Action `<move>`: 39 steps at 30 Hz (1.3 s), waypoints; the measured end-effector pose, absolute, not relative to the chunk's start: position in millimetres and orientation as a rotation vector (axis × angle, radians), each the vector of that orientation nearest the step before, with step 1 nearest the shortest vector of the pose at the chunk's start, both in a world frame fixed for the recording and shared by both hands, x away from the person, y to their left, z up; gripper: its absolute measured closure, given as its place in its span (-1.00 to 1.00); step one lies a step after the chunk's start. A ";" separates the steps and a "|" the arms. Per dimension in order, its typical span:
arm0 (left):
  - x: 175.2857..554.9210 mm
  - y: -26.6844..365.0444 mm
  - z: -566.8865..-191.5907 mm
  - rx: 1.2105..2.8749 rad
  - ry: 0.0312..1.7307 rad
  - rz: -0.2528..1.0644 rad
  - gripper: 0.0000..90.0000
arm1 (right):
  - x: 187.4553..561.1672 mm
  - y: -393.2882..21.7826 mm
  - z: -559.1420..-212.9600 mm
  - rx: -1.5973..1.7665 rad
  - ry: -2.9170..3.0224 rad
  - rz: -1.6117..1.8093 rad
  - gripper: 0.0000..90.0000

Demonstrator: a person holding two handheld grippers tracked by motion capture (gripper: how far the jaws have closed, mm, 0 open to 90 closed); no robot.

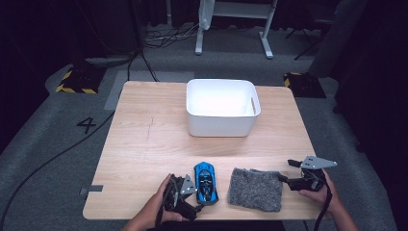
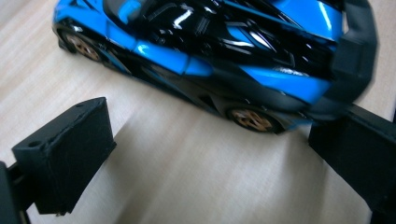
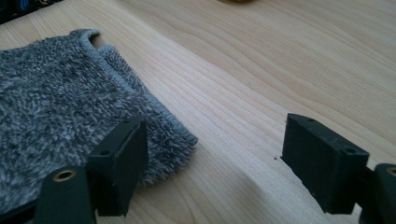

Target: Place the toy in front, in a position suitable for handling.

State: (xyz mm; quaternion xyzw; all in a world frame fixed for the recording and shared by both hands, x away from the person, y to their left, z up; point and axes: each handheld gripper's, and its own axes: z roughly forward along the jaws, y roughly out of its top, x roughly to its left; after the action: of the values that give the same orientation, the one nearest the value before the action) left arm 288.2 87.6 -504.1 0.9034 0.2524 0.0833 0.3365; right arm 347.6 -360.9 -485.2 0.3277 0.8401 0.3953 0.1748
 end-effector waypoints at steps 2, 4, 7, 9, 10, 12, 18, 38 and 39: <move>293.5 85.9 -504.1 2.354 0.654 0.222 -0.99 | 347.7 -360.8 -485.3 0.927 2.380 1.117 -0.49; 297.4 85.2 -503.6 2.350 0.661 0.255 -0.99 | 347.5 -360.6 -485.6 0.920 2.382 1.106 -0.48; 303.5 89.1 -503.3 2.345 0.682 0.277 -0.99 | 347.2 -360.4 -487.0 0.911 2.385 1.093 -0.48; 307.6 95.9 -504.0 2.340 0.704 0.256 -0.99 | 347.0 -360.4 -487.2 0.906 2.388 1.098 -0.47; 308.6 97.9 -503.9 2.341 0.710 0.254 -0.99 | 347.0 -360.4 -487.1 0.905 2.387 1.099 -0.47; 309.7 100.0 -503.9 2.339 0.712 0.257 -0.99 | 347.0 -360.5 -487.1 0.904 2.386 1.102 -0.47; 320.7 113.8 -503.3 2.330 0.799 0.264 -0.99 | 345.9 -358.2 -486.2 0.893 2.384 1.096 -0.44; 373.3 125.9 -504.2 2.255 0.980 0.340 -0.97 | 327.0 -299.2 -466.2 0.680 2.470 1.176 -0.01; 373.3 125.9 -504.2 2.255 0.980 0.340 -0.97 | 327.0 -299.2 -466.2 0.680 2.470 1.176 -0.01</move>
State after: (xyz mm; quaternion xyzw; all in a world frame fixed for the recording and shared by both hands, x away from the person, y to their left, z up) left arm 373.3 125.9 -504.2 0.8594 0.3737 0.1296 0.3240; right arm 327.0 -299.2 -466.2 0.2381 0.8649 0.4116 0.1605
